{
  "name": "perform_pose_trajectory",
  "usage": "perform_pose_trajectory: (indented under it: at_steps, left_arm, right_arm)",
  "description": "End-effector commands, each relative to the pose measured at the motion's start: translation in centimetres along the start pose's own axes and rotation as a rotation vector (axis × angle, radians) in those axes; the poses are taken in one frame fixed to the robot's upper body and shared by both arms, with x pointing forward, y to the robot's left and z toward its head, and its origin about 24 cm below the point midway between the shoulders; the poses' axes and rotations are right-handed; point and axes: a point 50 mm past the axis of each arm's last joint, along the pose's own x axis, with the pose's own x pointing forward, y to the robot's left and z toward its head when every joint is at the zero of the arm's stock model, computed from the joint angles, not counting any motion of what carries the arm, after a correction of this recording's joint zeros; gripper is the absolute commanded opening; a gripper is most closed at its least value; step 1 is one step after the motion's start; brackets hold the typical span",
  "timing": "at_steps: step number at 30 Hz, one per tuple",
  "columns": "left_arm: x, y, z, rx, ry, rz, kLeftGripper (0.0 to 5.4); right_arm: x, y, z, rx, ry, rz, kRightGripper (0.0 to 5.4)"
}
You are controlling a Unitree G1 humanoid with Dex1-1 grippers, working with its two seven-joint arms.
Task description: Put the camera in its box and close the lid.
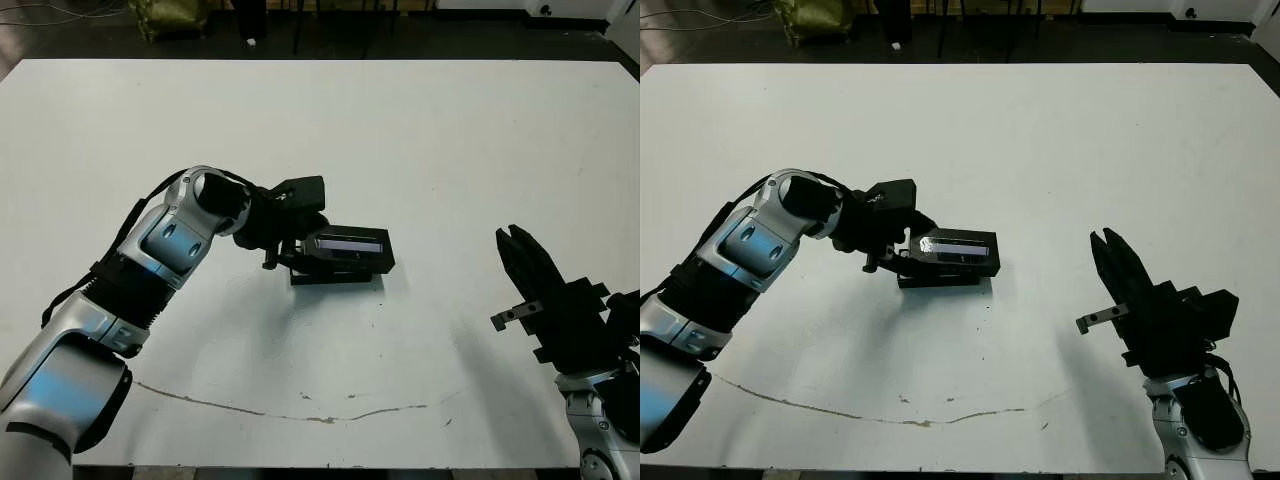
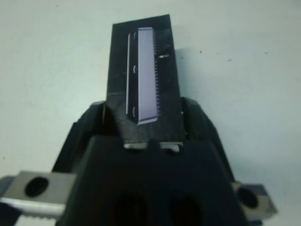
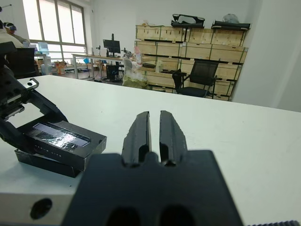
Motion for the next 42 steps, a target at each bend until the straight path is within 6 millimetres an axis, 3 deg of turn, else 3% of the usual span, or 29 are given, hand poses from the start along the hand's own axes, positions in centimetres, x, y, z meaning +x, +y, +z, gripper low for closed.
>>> perform_pose_trajectory:
  at_steps: [1,18,42]
  left_arm:
    - [0.0,-0.5,-1.3,-0.034,0.06,-0.019,2.37]
    - [0.1,-0.8,-1.3,-0.02,0.08,-0.037,2.37]
    - [-0.7,-1.3,-4.0,-0.064,0.131,-0.042,2.34]
  right_arm:
    - [-0.4,0.0,-0.4,0.004,0.023,0.004,0.0]
    - [-0.4,0.1,-0.5,0.022,0.019,0.01,0.0]
    - [-0.6,0.1,-0.4,0.016,0.032,0.007,0.0]
